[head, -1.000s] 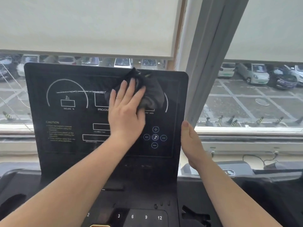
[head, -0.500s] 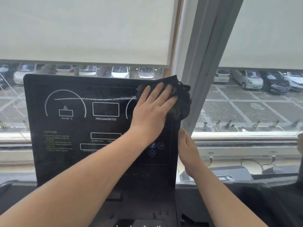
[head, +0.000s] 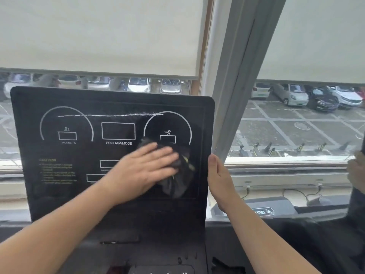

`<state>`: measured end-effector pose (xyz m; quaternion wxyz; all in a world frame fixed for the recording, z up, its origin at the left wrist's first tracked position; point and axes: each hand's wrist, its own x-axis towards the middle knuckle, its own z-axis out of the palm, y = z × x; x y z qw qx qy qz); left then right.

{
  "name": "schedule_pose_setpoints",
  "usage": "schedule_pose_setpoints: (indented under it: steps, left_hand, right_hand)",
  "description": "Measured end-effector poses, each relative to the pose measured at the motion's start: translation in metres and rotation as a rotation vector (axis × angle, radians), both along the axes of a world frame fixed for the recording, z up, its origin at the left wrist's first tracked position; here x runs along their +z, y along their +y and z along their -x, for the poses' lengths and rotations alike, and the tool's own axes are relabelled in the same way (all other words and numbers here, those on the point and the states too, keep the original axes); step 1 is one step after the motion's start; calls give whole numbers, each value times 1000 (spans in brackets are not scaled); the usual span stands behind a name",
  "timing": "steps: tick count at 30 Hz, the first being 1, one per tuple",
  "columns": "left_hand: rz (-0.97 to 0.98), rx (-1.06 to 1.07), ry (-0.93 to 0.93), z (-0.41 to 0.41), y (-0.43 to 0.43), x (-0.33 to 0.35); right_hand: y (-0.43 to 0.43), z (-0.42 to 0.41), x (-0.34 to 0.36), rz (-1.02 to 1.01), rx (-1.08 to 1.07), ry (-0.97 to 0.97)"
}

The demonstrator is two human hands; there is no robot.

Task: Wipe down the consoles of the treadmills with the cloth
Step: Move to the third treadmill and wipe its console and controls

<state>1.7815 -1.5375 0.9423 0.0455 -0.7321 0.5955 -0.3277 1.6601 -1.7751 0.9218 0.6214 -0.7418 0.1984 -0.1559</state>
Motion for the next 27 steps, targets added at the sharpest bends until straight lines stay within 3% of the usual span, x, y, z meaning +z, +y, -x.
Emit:
schedule_pose_setpoints:
  steps: [5, 7, 9, 11, 15, 17, 22, 24, 27]
  left_hand:
    - [546, 372, 163, -4, 9, 13]
    - [665, 474, 269, 17, -2, -10]
    - [585, 465, 294, 38, -5, -39]
    - [354, 355, 207, 45, 8, -57]
    - [24, 134, 37, 16, 52, -31]
    - [106, 197, 23, -8, 66, -8]
    - [635, 471, 197, -19, 62, -2]
    - [654, 458, 225, -7, 55, -22]
    - [431, 280, 162, -1, 74, -48]
  right_hand:
    - [4, 1, 3, 2, -2, 35]
    - [4, 0, 1, -1, -11, 42]
    - [4, 0, 1, 1, -19, 41]
    - [4, -1, 1, 13, -25, 48]
    - [8, 0, 3, 26, -47, 71]
    - [10, 0, 6, 16, -65, 82]
    - [20, -3, 5, -3, -147, 107]
    - [26, -4, 7, -4, -198, 114]
    - [35, -8, 8, -22, -277, 139]
